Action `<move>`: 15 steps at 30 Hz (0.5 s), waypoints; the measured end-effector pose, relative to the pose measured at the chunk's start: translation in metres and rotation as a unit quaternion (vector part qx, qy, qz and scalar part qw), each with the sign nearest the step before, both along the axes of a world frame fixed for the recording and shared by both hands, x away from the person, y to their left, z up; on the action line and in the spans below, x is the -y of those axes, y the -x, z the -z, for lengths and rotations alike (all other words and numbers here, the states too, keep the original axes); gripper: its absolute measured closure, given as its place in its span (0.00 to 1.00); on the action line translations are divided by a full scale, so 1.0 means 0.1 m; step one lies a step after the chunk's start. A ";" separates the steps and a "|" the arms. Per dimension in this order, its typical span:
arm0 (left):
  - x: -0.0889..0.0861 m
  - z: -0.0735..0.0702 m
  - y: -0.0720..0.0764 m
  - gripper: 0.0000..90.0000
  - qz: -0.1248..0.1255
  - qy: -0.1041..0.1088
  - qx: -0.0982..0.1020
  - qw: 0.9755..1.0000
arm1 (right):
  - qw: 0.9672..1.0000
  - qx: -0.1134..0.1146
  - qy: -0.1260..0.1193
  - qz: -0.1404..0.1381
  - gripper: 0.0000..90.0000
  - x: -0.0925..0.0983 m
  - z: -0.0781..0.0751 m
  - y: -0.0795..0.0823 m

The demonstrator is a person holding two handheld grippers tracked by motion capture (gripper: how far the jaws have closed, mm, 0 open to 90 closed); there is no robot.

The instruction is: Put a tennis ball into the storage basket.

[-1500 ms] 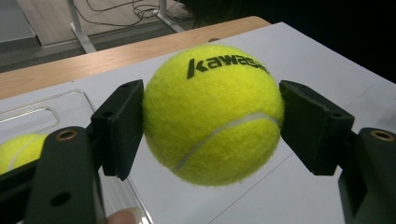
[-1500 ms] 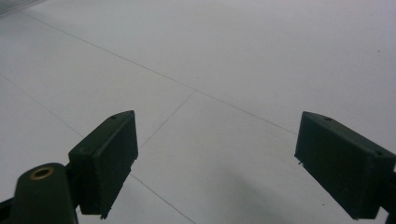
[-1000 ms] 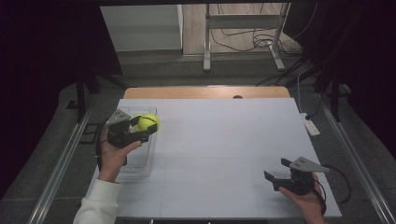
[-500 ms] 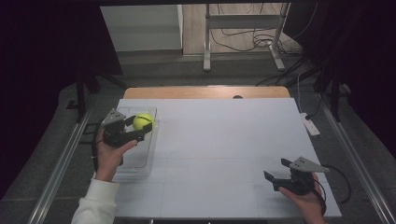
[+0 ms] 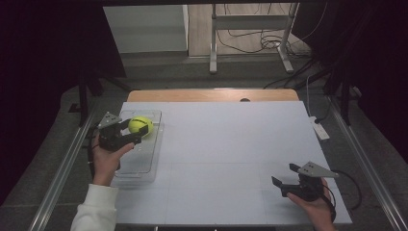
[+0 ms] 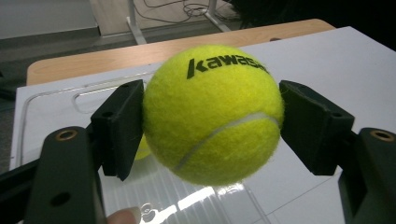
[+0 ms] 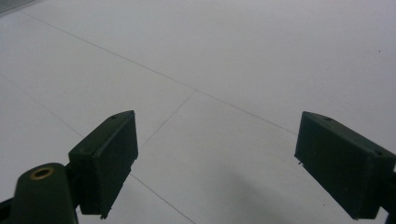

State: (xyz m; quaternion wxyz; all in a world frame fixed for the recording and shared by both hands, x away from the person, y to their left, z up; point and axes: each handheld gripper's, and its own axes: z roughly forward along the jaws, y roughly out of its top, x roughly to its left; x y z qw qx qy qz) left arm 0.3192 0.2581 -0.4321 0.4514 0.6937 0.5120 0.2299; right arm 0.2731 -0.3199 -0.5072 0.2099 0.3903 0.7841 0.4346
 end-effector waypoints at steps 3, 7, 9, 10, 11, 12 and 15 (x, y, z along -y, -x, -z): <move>-0.03 0.02 -0.01 0.30 -0.010 -0.001 -0.001 1.000 | 1.000 0.000 0.000 0.000 0.15 0.00 0.00 0.00; -0.06 0.06 -0.04 0.30 -0.019 -0.005 -0.007 1.000 | 1.000 -0.001 0.000 0.000 0.15 0.00 0.00 0.00; -0.06 0.07 -0.04 0.30 -0.022 -0.011 -0.008 1.000 | 1.000 -0.001 0.001 0.000 0.15 0.00 0.00 0.00; -0.07 0.07 -0.05 0.30 -0.024 -0.013 -0.009 1.000 | 1.000 -0.001 0.001 0.001 0.15 0.00 0.00 0.00; -0.07 0.08 -0.05 0.30 -0.025 -0.014 -0.011 1.000 | 1.000 -0.001 0.001 0.001 0.15 0.00 0.00 0.00; -0.08 0.08 -0.05 0.30 -0.027 -0.012 -0.011 1.000 | 1.000 -0.001 0.001 0.001 0.15 0.00 0.00 0.00; -0.11 0.09 -0.06 0.30 -0.031 -0.013 -0.015 0.999 | 1.000 0.000 0.000 -0.001 0.15 -0.01 0.01 0.00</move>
